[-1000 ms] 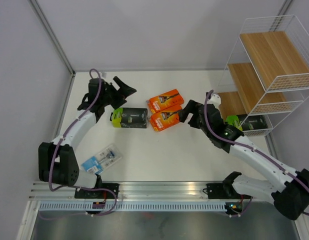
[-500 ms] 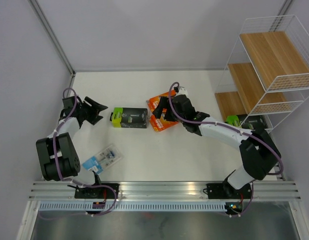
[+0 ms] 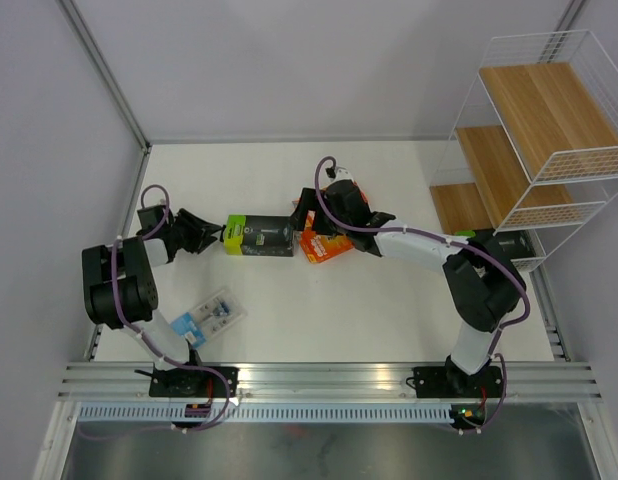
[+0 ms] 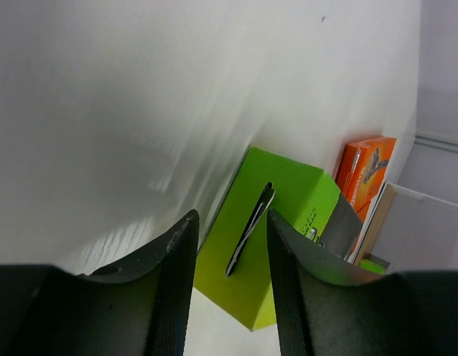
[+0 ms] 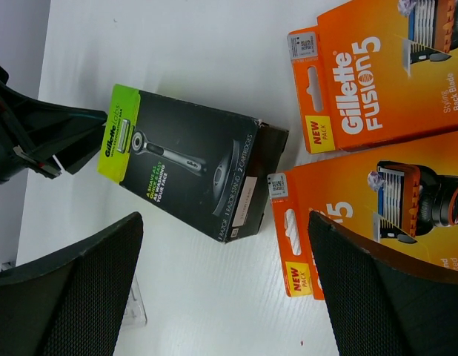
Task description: Place and organize the shaving razors onto the shelf
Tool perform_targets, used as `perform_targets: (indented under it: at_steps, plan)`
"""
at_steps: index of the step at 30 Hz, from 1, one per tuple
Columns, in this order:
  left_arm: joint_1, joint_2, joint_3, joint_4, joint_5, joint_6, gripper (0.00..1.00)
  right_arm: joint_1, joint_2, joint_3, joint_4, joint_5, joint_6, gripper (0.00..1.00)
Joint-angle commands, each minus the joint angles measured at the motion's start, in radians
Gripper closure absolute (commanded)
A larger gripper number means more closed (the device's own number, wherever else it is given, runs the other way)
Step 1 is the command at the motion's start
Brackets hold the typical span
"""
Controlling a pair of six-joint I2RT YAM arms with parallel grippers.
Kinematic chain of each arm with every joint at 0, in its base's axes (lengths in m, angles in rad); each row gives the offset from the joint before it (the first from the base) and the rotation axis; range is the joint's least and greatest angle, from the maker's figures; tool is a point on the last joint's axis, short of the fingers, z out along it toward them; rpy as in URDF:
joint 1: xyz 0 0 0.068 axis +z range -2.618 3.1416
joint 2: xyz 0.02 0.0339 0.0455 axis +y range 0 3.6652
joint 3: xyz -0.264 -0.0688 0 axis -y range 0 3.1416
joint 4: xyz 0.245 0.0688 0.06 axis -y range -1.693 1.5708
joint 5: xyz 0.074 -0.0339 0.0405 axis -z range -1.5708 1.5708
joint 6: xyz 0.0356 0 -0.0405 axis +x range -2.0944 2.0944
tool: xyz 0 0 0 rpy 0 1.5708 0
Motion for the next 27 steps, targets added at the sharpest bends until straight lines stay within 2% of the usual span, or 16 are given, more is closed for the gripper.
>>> perform_targets:
  at_steps: [1,7,13,24,27]
  plan:
    - [0.001,0.025,0.006,0.121,0.043,0.003,0.53,0.001,0.023,0.049,0.032,-0.025,-0.019,0.02]
    - [-0.001,0.053,-0.013,0.182,0.068,-0.021,0.54,0.001,0.048,0.066,0.024,-0.034,-0.019,0.02]
    - [-0.019,0.076,-0.001,0.185,0.068,-0.017,0.62,0.001,0.054,0.063,0.018,-0.027,-0.013,0.02]
    - [-0.062,0.096,-0.003,0.185,0.065,-0.001,0.64,0.003,0.147,0.146,0.013,-0.045,0.002,0.02]
    - [-0.064,0.108,0.006,0.182,0.068,-0.003,0.76,0.001,0.182,0.185,0.007,-0.053,-0.005,0.02]
